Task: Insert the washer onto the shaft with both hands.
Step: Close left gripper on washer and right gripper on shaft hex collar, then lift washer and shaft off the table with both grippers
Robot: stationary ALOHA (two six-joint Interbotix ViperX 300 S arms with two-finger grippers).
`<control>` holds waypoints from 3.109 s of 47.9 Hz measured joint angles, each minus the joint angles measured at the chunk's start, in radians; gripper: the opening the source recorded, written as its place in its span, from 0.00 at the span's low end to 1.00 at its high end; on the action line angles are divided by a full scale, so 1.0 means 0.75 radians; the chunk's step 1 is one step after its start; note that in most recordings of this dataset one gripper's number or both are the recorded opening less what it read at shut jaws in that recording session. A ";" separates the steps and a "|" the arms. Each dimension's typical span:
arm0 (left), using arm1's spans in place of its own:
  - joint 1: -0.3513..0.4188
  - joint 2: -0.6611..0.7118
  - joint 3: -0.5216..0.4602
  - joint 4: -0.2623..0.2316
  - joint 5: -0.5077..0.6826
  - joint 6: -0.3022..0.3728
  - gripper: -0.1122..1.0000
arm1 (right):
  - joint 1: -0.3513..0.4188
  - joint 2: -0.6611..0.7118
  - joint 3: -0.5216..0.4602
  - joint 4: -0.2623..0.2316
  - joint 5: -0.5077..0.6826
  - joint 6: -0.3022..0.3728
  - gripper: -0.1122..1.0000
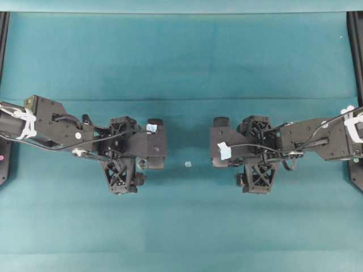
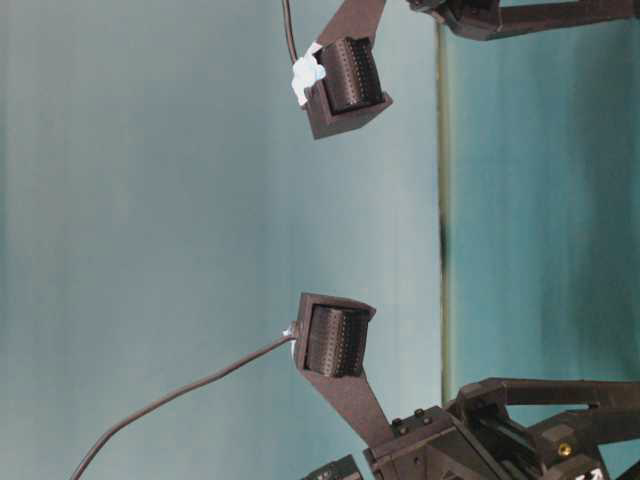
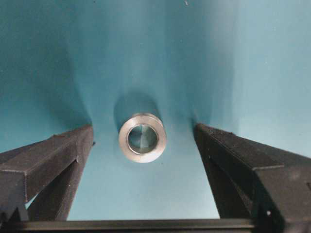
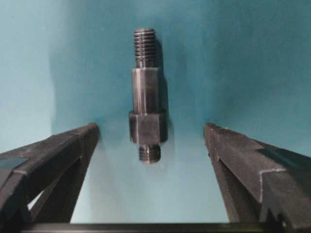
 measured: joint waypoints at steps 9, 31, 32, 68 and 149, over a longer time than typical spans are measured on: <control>0.002 0.002 0.000 0.000 0.000 -0.002 0.96 | -0.010 0.004 0.000 -0.002 -0.010 0.000 0.92; 0.002 0.002 0.002 0.002 0.000 0.000 0.96 | -0.020 0.004 0.000 0.000 -0.014 0.002 0.92; 0.002 0.000 0.002 0.000 0.000 -0.002 0.96 | -0.020 0.004 0.000 -0.002 -0.014 0.000 0.92; 0.000 0.000 0.002 0.000 0.000 -0.006 0.86 | -0.022 0.004 0.000 0.000 -0.018 0.000 0.72; -0.016 -0.018 0.014 0.000 -0.029 -0.020 0.41 | -0.025 0.002 0.000 0.000 -0.037 0.000 0.10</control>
